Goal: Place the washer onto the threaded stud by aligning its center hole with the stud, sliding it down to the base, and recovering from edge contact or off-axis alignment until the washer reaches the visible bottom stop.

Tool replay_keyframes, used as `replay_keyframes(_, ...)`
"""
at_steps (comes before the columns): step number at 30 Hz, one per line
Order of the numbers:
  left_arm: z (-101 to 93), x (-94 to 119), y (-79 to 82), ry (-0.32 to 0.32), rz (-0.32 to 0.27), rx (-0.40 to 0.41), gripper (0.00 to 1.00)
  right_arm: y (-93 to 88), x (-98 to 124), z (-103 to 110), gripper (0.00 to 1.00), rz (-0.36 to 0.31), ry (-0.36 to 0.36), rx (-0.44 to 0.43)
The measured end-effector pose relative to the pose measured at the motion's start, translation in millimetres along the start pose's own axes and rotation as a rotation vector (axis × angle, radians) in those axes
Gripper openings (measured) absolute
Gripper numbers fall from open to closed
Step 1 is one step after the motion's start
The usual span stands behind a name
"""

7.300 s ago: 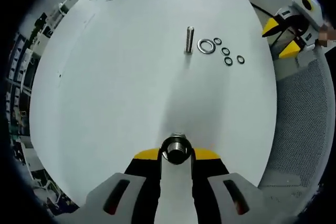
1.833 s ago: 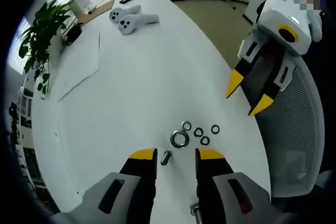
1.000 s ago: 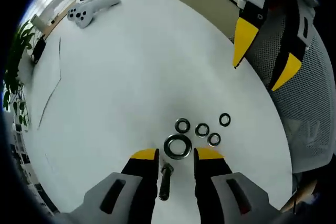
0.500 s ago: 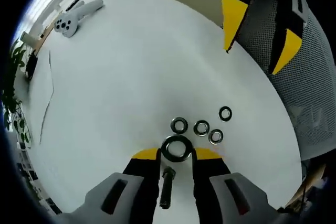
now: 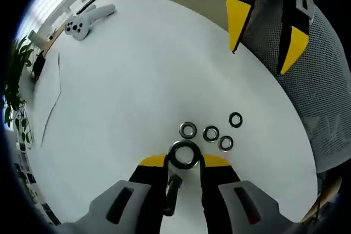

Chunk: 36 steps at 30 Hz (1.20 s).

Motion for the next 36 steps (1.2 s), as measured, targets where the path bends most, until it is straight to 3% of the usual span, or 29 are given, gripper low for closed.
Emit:
replay_keyframes(16,0.2,-1.5,3.9,-0.011,0.006,-0.048,0.24,0.5,-0.8,0.0,0.3,-0.001,0.006,-0.001)
replay_keyframes(29,-0.7,-1.4,3.9,-0.005,-0.005,-0.012,0.2,-0.4,-1.1,-0.8,0.3,0.001,0.001,-0.007)
replay_keyframes(36,-0.2,-1.9,7.1,-0.006,0.027,0.019,0.19,-0.2,-0.9,-1.0,0.3,0.004,-0.001,-0.005)
Point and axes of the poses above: the point that each gripper's makers call its tool centre point, and the gripper's own axes: x roughly backward along the fingers, z roughly to its left, y roughly out of its top, the point moved 9 cm from there along x, roughly backward along the fingers, and after that the axes turned 2 degrees about y, right-handed, at the moved point
